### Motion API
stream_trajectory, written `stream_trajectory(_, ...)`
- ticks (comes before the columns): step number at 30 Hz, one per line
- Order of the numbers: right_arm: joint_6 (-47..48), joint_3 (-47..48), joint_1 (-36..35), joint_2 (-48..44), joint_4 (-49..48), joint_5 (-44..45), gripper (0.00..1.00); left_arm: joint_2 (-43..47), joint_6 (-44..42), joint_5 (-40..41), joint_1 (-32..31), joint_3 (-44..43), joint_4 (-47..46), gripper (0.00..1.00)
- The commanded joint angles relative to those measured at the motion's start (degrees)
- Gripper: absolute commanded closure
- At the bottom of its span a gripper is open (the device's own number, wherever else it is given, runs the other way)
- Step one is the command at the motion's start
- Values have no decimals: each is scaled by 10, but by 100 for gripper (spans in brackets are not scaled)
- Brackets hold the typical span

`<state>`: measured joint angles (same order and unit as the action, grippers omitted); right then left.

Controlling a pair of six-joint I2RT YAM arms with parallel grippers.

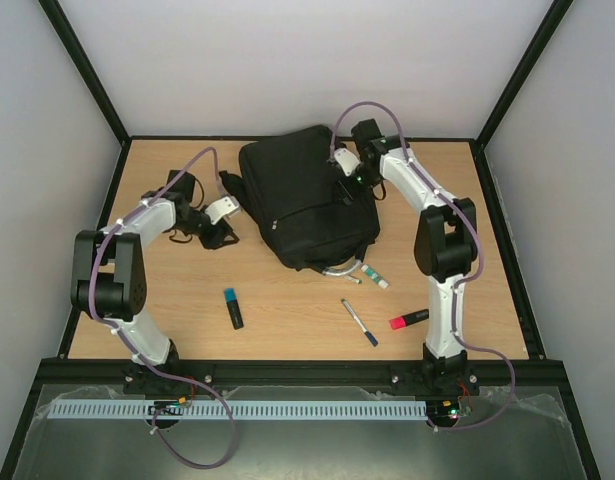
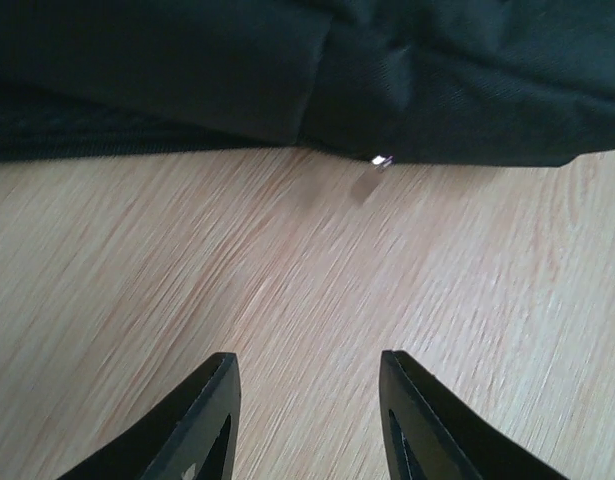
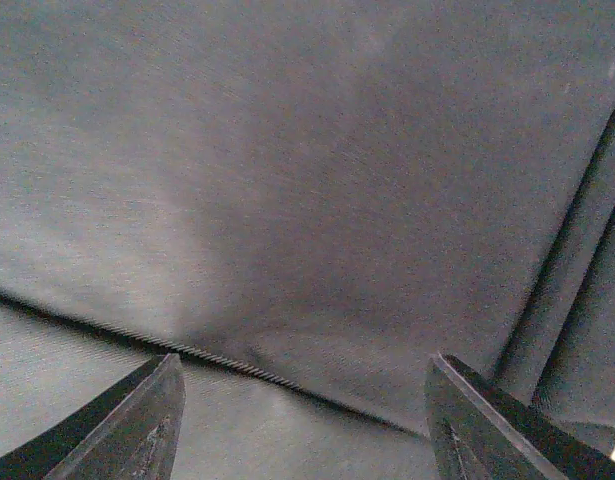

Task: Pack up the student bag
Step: Adjust the student bag at the center of the board, then adjust the stationery at the center of the board.

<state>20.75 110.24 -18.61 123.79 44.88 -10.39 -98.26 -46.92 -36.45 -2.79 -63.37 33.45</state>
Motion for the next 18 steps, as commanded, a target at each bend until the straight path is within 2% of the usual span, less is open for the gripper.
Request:
stream_trajectory(1, 15, -7, -6, -80, 39, -65, 34, 15, 11, -32, -38, 22, -40, 58)
stream_trajectory(7, 30, -16, -5, -143, 37, -79, 33, 18, 88, 10, -99, 45, -127, 58)
stream_trajectory(12, 32, -47, 0, -185, 13, -62, 33, 11, 117, 42, -127, 68, -184, 58)
stream_trajectory(15, 8, -80, 25, -193, -9, -48, 34, 3, 138, 51, -129, 70, -209, 60)
stream_trajectory(18, -13, -97, 80, -176, -3, -61, 34, -1, 145, 57, -129, 70, -224, 60)
